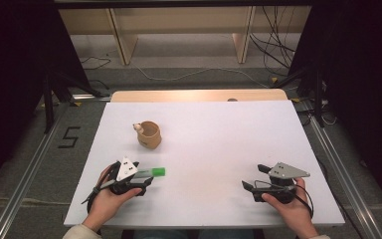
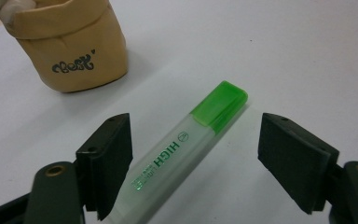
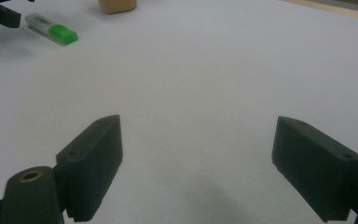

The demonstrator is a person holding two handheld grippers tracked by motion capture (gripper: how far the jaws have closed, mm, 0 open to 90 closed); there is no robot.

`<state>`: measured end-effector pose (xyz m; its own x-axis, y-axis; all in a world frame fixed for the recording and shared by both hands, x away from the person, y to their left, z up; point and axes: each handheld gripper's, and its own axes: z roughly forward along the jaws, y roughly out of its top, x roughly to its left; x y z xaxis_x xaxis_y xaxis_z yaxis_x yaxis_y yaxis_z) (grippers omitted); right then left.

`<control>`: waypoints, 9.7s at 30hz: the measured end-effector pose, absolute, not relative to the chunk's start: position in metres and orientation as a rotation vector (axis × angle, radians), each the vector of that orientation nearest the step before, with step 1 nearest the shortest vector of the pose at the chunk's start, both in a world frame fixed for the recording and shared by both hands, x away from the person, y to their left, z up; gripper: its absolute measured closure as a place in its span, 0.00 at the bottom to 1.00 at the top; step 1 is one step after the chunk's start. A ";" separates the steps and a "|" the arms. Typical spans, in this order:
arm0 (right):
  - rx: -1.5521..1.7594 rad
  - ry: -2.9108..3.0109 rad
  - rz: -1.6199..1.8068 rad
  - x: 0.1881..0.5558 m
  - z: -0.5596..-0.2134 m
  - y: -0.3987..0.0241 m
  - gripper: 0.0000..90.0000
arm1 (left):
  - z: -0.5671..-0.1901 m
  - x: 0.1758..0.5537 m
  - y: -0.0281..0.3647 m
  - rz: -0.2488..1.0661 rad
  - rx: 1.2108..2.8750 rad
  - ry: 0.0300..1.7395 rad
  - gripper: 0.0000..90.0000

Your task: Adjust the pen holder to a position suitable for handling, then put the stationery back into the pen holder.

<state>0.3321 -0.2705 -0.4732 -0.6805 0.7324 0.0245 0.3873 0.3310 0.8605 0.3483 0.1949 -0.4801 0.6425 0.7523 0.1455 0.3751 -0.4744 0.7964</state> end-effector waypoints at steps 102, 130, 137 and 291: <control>0.975 2.239 1.285 0.324 -0.474 -0.271 0.19 | -0.479 0.373 0.215 0.422 2.295 1.219 1.00; 0.979 2.246 1.280 0.324 -0.474 -0.271 0.19 | -0.475 0.355 0.210 0.427 2.360 1.170 0.95; 0.989 2.239 1.279 0.325 -0.475 -0.271 0.19 | -0.458 0.365 0.206 0.436 2.388 1.118 0.68; 0.975 2.244 1.279 0.323 -0.474 -0.272 0.19 | -0.448 0.396 0.165 0.374 2.473 1.002 0.74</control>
